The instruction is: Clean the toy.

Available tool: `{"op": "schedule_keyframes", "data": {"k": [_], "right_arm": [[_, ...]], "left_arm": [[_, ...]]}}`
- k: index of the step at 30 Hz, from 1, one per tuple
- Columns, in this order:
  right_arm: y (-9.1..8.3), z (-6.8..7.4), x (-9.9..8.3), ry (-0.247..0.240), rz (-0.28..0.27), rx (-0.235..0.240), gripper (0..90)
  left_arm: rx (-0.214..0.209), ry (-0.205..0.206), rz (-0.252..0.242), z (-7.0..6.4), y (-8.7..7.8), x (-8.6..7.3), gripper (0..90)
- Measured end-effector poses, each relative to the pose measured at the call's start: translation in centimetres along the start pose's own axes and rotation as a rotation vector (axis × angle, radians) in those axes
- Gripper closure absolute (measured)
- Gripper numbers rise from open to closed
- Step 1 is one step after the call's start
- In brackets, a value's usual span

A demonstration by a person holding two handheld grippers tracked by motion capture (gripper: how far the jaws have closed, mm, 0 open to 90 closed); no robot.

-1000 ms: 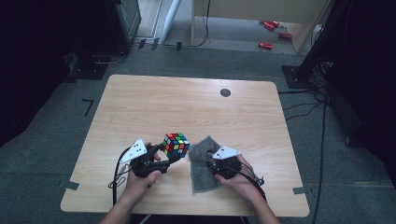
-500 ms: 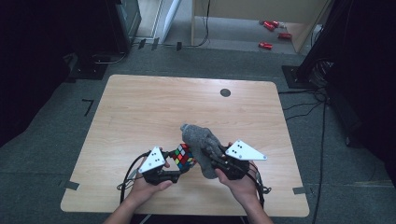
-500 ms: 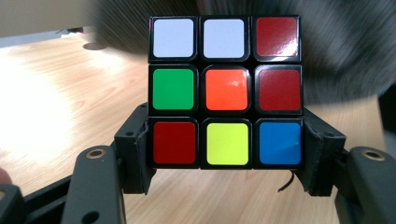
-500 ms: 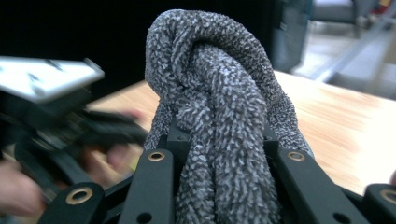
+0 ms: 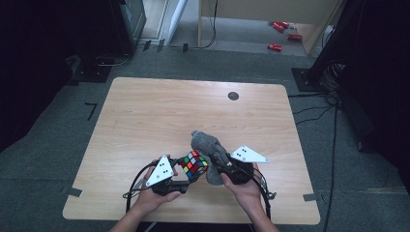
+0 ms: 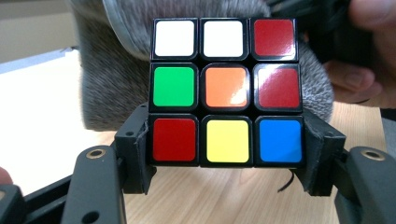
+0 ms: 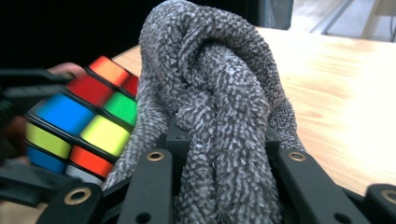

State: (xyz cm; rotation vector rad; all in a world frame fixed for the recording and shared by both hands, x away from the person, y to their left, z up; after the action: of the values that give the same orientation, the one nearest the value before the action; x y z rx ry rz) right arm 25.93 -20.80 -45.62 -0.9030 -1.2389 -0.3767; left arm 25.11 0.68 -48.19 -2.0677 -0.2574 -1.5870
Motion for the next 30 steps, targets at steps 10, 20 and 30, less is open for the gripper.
{"op": "schedule_keyframes", "data": {"k": [10,20,30], "right_arm": [[-1.1,2.7,2.0,-0.033,-0.080,0.040,67.2],[-0.6,0.5,0.4,0.030,-0.032,-0.037,67.5],[-1.4,3.2,2.2,-0.046,-0.101,0.017,67.4]], "left_arm": [[-0.014,0.013,0.041,-0.6,0.7,-0.4,34.9],[-0.050,-0.024,-0.019,0.1,-0.2,0.1,35.0],[-0.074,-0.014,-0.005,-0.5,-0.1,0.0,34.9]]}}
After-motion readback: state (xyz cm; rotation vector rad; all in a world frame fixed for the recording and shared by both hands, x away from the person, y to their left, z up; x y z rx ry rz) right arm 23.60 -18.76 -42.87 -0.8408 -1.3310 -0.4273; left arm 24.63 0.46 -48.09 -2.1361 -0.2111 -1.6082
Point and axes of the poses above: each handheld gripper's, and its own axes: y roughly forward along the jaws, x roughly out of its top, z roughly to its left, the point moved 3 cm from there along y, roughly forward along the jaws, and after that the axes turned 9 degrees about -y, right-handed, at the moved point
